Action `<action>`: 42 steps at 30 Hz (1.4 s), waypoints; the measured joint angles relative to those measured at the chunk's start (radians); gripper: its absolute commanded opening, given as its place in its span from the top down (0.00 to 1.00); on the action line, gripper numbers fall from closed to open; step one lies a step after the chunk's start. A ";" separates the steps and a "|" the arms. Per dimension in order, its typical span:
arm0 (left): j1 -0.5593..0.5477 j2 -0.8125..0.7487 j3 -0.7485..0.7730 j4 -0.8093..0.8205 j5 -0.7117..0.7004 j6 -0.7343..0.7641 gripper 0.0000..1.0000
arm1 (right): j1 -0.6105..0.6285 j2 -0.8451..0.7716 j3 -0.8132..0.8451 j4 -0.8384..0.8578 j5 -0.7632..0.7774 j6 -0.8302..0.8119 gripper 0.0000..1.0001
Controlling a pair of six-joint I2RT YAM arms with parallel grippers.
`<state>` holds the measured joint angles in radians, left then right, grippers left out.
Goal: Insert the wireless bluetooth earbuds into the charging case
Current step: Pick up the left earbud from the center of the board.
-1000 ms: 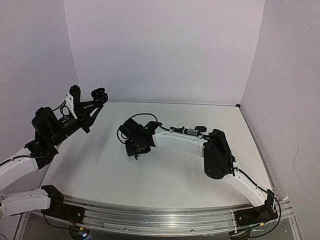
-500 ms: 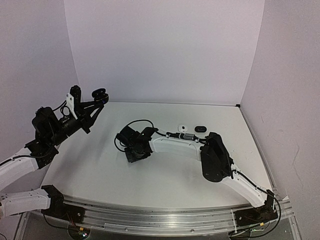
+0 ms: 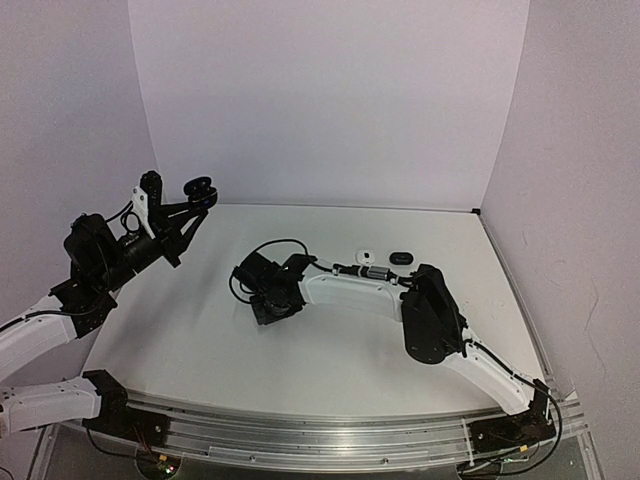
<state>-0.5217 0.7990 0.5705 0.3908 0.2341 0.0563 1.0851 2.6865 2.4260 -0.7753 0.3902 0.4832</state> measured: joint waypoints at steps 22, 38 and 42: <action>0.000 0.000 0.000 0.002 0.023 0.022 1.00 | -0.007 -0.001 0.005 -0.002 -0.015 0.011 1.00; 0.000 -0.011 -0.001 0.010 0.028 0.000 1.00 | -0.020 -0.401 -0.174 0.215 0.009 -0.065 1.00; 0.000 -0.013 -0.003 0.048 0.042 -0.003 1.00 | 0.000 -0.600 -0.287 0.446 0.061 -0.179 1.00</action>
<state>-0.5217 0.7864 0.5674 0.4386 0.2763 0.0537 1.0847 2.0867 2.1386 -0.3297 0.4512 0.3045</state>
